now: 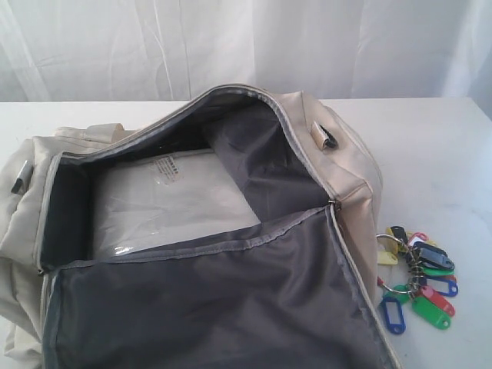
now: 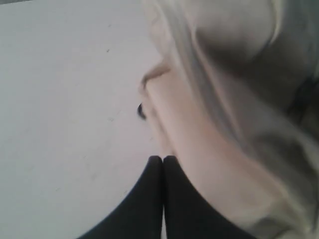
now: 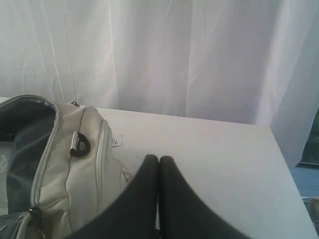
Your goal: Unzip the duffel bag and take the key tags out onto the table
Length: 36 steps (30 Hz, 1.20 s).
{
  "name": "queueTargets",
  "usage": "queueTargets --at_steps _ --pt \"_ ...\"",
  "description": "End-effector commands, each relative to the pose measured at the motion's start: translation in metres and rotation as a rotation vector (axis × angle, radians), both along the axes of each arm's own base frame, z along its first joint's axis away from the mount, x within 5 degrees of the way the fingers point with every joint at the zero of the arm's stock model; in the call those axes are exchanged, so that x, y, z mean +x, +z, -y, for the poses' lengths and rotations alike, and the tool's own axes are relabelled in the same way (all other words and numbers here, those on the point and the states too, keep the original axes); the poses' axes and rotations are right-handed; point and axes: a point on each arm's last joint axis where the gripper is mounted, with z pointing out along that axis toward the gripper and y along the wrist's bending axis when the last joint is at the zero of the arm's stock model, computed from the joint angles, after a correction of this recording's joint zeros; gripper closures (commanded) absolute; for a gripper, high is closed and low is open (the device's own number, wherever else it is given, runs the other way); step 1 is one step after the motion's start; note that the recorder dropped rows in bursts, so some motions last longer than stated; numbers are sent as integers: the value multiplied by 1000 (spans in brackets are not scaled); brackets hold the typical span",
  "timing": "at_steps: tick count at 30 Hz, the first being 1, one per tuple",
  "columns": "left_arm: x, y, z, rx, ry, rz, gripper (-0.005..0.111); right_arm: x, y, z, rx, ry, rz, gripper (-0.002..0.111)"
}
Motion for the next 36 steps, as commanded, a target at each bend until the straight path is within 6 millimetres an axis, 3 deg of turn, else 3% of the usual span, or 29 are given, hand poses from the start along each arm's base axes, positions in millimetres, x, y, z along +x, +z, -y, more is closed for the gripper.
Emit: queueTargets --at_steps 1,8,20,24,36 --pt "2 6 2 -126 10 71 107 -1 0 1 -5 -7 4 108" --pt "2 6 -2 18 13 87 107 -1 0 1 -5 -7 4 108" --pt "2 6 -2 18 13 87 107 -1 0 1 -5 -7 4 108" --pt "-1 -4 -1 17 0 -33 107 -1 0 1 -5 -7 4 108" --pt "0 -1 -1 13 5 8 107 -1 0 1 -5 -7 4 108"
